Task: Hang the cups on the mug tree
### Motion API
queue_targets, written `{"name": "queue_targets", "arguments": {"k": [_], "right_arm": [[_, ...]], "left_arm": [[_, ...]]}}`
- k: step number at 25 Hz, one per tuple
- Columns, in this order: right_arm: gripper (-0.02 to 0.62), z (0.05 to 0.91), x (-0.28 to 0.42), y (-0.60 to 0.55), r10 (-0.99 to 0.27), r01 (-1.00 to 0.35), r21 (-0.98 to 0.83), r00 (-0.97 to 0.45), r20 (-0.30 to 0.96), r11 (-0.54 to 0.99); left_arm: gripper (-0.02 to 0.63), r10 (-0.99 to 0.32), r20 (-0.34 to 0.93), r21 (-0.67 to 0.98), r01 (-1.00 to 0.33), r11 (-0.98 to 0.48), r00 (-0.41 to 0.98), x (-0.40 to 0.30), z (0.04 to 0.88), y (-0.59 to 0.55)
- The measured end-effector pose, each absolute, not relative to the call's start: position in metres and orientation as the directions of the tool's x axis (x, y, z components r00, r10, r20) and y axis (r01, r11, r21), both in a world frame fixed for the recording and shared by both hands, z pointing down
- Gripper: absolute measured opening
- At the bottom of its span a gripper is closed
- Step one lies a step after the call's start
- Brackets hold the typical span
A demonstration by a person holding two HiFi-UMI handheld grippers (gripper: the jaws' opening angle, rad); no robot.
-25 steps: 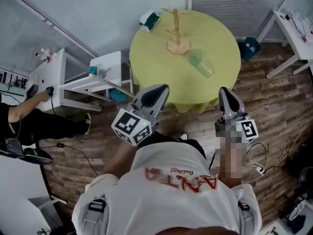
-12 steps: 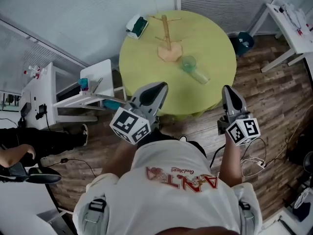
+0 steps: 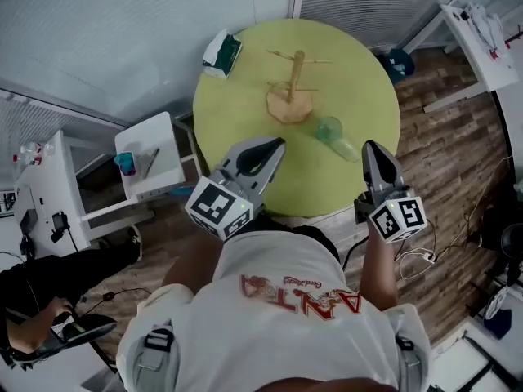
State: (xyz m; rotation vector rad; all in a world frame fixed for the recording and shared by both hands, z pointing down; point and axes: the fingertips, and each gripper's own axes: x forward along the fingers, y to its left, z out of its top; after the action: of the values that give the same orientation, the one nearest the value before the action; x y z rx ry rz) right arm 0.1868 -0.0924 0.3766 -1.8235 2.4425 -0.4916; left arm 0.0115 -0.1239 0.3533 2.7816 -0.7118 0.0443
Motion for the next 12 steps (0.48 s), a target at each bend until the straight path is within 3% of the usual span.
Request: {"name": "queue_targets", "arguments": {"k": [7, 12], "right_arm": [[0.002, 0.383, 0.199, -0.115, -0.958, -0.957, -0.234, -0.216, 0.186, 0.171], [0.003, 0.402, 0.229, -0.113, -0.949, -0.959, -0.206, -0.236, 0.208, 0.193]], "left_arm": [[0.012, -0.418, 0.091, 0.271, -0.426, -0.863, 0.904, 0.005, 0.355, -0.163], [0.012, -0.405, 0.113, 0.266, -0.421, -0.867, 0.907, 0.030, 0.364, -0.152]]}}
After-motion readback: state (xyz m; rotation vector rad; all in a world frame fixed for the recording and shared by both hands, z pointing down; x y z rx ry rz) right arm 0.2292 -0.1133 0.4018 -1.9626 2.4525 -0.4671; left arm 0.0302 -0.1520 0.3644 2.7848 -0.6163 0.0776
